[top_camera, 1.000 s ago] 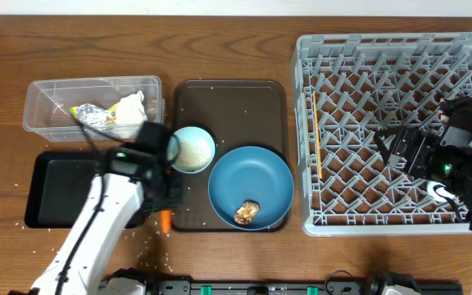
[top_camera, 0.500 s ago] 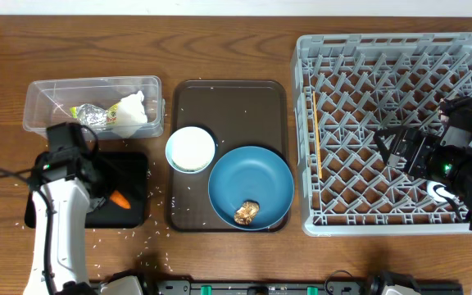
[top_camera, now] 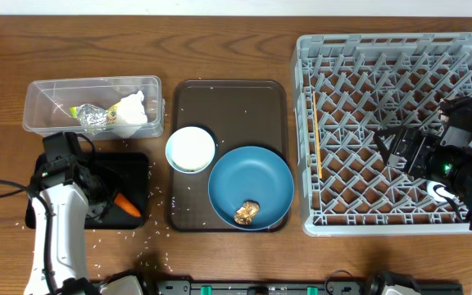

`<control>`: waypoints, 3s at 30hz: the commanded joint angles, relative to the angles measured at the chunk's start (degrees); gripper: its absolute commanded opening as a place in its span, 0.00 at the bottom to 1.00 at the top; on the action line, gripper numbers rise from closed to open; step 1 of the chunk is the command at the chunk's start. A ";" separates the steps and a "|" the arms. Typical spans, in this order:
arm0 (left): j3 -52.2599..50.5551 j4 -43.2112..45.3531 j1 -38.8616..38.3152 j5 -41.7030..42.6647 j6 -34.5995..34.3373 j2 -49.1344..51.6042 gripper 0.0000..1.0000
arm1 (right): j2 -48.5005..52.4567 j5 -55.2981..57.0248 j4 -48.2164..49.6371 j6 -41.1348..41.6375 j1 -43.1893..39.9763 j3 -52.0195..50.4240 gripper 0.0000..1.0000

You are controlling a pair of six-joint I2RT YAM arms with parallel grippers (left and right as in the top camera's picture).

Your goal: Sort waste into correct bins and load items into the dishwasher rack

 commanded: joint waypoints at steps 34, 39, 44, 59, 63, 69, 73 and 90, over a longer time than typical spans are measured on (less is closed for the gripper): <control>5.92 -3.19 -45.92 5.25 31.12 12.76 0.56 | 0.46 -0.72 0.00 1.31 0.55 -0.02 0.99; 4.85 0.39 -47.08 6.51 31.34 14.10 0.55 | 0.52 -0.72 0.02 1.31 0.55 -0.02 0.99; 4.68 3.30 -47.84 4.79 31.34 15.74 0.46 | 0.68 -0.72 0.00 1.31 0.55 -0.02 0.99; 5.75 5.14 -48.02 0.09 31.26 20.59 0.14 | 0.68 -0.70 0.48 1.29 0.55 -0.02 0.99; 8.37 -0.39 -48.02 0.07 31.06 18.01 0.06 | 0.68 -0.70 0.83 1.29 0.55 -0.02 0.99; 11.56 -5.92 -48.02 0.07 31.08 9.88 0.06 | 0.68 -0.70 1.11 1.29 0.55 -0.02 0.99; 11.61 -6.73 -48.02 0.07 31.04 5.38 0.06 | 0.68 -0.68 1.14 1.27 0.55 -0.02 0.99; 28.76 -34.84 -32.24 -26.99 19.43 -8.96 0.06 | 0.68 -0.68 1.09 1.27 0.55 -0.02 0.99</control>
